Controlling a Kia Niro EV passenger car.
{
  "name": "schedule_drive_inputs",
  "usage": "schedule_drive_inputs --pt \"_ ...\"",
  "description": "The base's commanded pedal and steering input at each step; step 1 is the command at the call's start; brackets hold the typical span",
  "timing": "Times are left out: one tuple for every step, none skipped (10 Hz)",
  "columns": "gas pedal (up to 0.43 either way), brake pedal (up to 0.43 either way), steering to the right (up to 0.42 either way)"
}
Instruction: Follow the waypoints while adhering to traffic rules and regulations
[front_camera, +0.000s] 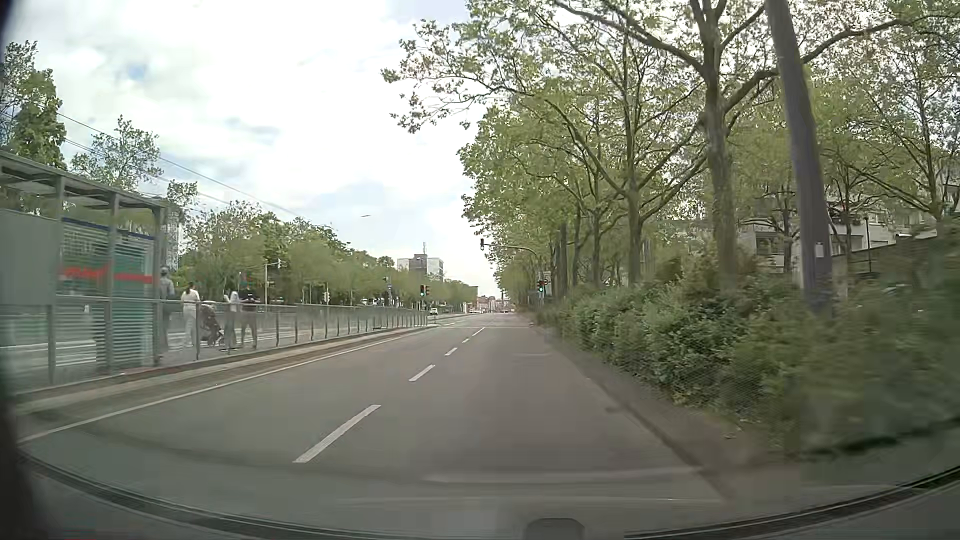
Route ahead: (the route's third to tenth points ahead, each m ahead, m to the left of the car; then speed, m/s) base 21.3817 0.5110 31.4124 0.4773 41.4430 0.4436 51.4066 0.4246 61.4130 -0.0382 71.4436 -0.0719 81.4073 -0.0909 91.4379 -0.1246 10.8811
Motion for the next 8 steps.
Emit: schedule_drive_inputs --pt "0.028 0.03 0.001" --pt "0.02 0.03 0.001" --pt "0.02 0.03 0.001" --pt "0.02 0.03 0.0" --pt "0.02 0.03 0.0" --pt "0.02 0.03 0.0" --pt "0.008 0.03 0.0" --pt "0.008 0.03 0.0"
